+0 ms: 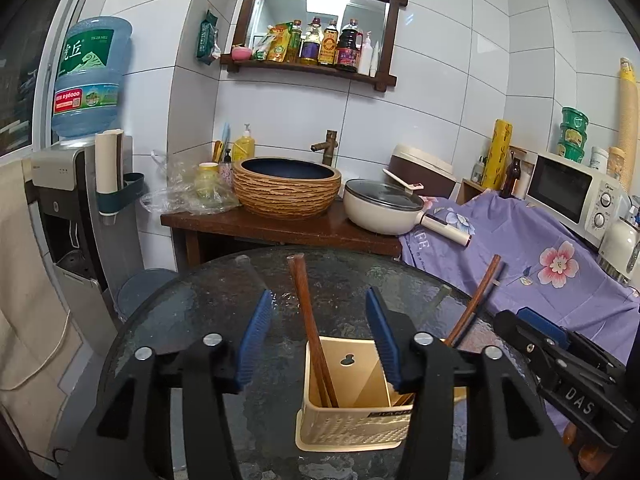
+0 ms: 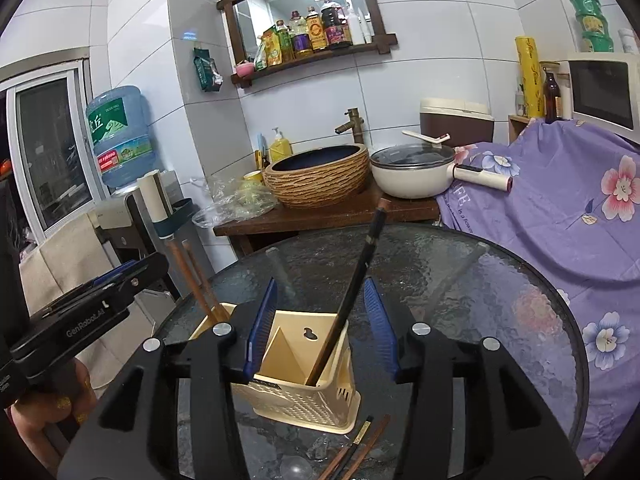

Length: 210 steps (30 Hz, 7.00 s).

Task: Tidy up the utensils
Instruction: 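Move both tools back down toward the spoons and chopsticks on the table, then grasp a metal spoon with the left tool while the right tool grasps a wooden chopstick, then lift the spoon and chopstick and lower both into the cream holder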

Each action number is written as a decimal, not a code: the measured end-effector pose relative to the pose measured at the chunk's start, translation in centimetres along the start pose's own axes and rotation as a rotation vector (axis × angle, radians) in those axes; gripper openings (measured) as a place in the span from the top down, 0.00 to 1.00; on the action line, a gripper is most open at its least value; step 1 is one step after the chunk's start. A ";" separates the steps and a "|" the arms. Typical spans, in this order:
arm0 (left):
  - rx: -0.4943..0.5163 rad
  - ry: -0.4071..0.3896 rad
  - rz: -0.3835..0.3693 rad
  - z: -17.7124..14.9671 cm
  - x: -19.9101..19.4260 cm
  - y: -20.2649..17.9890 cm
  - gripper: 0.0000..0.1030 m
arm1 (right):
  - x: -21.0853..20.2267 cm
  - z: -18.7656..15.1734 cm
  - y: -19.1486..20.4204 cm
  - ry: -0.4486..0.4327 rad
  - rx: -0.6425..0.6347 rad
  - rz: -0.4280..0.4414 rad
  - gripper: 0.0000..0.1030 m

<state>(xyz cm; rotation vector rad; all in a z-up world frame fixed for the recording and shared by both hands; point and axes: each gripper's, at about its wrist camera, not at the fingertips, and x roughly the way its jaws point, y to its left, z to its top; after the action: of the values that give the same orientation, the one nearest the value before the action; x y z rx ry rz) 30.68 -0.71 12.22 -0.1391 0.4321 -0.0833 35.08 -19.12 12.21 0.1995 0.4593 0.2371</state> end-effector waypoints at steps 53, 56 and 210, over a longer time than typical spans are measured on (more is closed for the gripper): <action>0.197 0.423 -0.051 -20.2 -3.0 3.3 0.30 | 7.9 -15.9 -1.9 0.579 -0.035 -0.139 0.81; 0.206 0.435 -0.060 -20.7 -3.3 3.1 0.31 | 7.9 -15.9 -1.9 0.589 -0.056 -0.131 0.86; 0.112 0.007 0.011 -4.2 2.8 -1.2 0.65 | 1.2 -2.1 1.5 -0.048 -0.048 0.004 0.93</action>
<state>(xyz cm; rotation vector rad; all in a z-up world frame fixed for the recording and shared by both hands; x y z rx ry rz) 31.40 -2.72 7.48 -0.0264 0.4338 -0.0965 34.93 -17.10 10.20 0.1584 0.4051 0.2467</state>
